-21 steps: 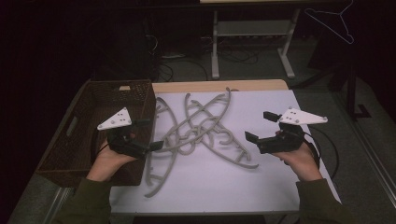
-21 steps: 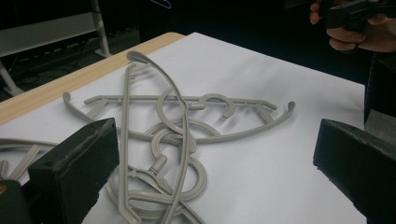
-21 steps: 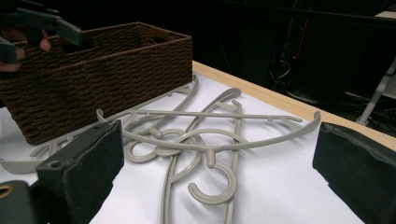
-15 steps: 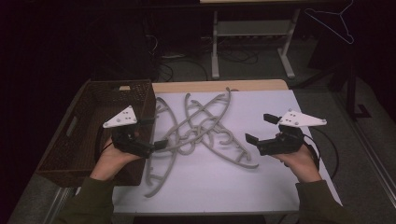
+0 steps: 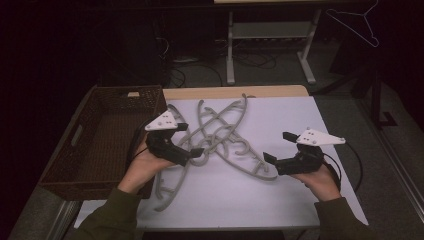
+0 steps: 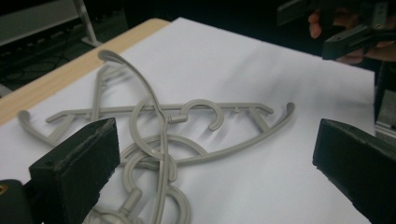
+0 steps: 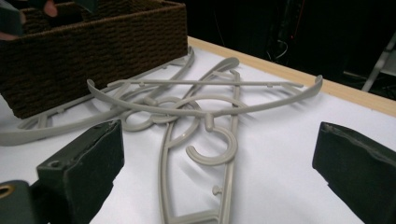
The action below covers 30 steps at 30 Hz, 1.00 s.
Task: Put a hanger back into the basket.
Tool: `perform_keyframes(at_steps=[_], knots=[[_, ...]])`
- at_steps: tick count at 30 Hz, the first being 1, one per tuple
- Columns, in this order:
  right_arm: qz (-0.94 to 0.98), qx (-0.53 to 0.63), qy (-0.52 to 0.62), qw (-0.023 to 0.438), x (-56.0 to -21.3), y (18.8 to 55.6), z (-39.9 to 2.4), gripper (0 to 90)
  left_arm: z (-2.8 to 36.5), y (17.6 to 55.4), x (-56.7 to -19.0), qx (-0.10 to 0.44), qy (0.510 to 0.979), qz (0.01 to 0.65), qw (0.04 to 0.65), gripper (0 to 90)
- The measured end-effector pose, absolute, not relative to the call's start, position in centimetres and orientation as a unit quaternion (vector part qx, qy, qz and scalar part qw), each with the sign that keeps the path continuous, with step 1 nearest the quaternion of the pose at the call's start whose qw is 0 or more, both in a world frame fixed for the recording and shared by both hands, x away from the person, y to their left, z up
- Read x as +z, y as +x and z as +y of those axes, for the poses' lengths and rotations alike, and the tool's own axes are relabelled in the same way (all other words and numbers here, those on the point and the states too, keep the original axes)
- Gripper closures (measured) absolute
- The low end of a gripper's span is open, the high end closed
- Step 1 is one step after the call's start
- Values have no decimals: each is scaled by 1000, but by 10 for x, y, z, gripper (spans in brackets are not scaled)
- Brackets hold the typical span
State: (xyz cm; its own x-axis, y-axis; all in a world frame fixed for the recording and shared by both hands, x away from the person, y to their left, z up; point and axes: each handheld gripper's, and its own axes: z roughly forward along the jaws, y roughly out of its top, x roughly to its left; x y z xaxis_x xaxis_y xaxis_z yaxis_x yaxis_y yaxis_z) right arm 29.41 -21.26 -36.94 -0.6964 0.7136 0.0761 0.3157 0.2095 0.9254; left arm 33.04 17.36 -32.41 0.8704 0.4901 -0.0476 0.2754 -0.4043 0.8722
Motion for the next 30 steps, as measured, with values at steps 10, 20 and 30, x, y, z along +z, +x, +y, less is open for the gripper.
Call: perform_keyframes(at_steps=[10,20,30], knots=[[751,533,343,185,-371,298,-216,17,140,357,-356,104,852,236,456,110],[752,530,345,187,-373,298,-218,17,138,378,-385,99,862,259,425,358],[752,529,348,186,-374,298,-219,18,137,385,-403,94,879,265,385,493]])
